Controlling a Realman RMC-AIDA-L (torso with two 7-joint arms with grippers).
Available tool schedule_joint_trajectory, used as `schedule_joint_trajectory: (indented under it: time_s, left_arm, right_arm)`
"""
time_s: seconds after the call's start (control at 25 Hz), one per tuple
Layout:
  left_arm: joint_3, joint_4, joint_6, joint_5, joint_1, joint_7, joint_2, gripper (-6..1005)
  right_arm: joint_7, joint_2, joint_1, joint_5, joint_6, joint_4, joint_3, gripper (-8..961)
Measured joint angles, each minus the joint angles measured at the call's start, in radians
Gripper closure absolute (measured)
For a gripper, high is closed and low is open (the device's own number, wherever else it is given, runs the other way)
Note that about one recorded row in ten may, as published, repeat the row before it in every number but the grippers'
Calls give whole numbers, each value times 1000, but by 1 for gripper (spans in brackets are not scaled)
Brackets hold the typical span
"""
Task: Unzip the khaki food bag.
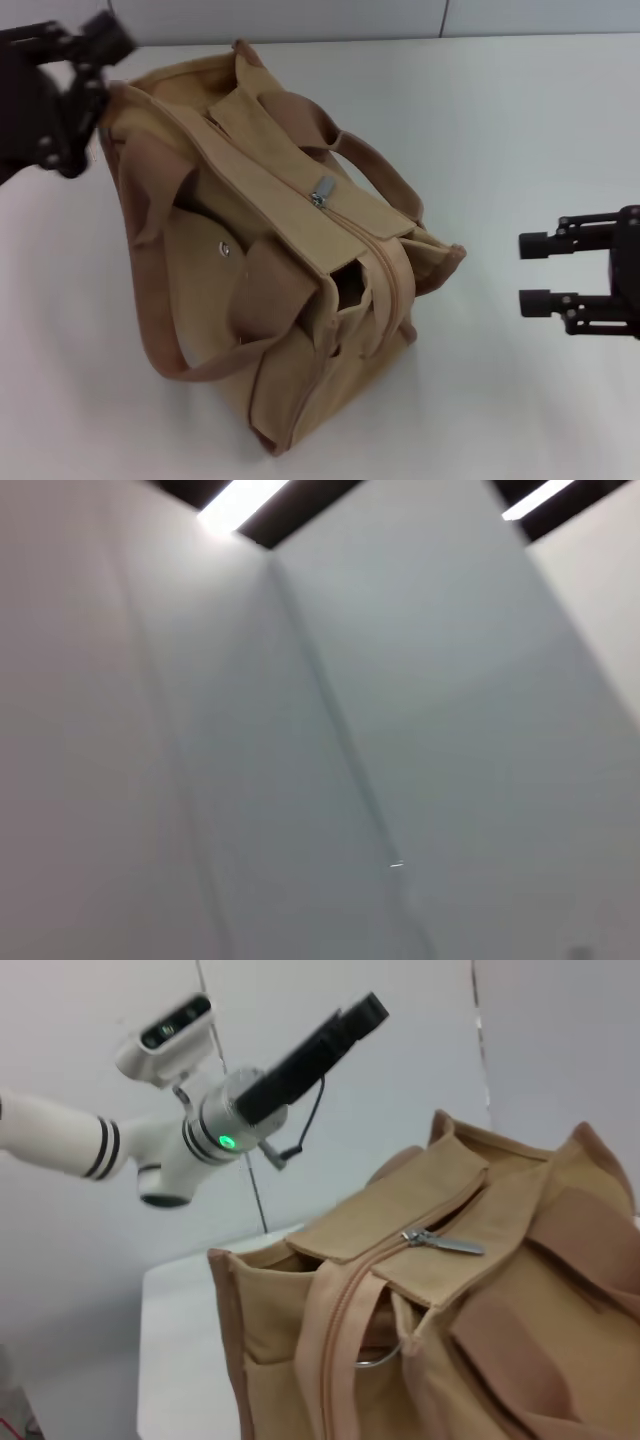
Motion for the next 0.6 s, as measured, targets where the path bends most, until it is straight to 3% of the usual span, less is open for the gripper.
schedule_joint_trajectory:
  time_s: [0.12, 0.2, 0.6]
  left_arm:
    - [-38, -35, 0, 0, 20, -1, 0, 999]
    - [-75, -74, -5, 2, 37, -2, 2, 948]
    - [-103, -125, -59, 13, 73, 2, 5, 634]
  right_arm:
    - [-30, 2, 2, 1, 23, 36, -17, 420]
    - [-70, 4, 4, 11, 84, 98, -60, 369]
    - [-197, 6, 22, 174, 277, 296, -226, 373]
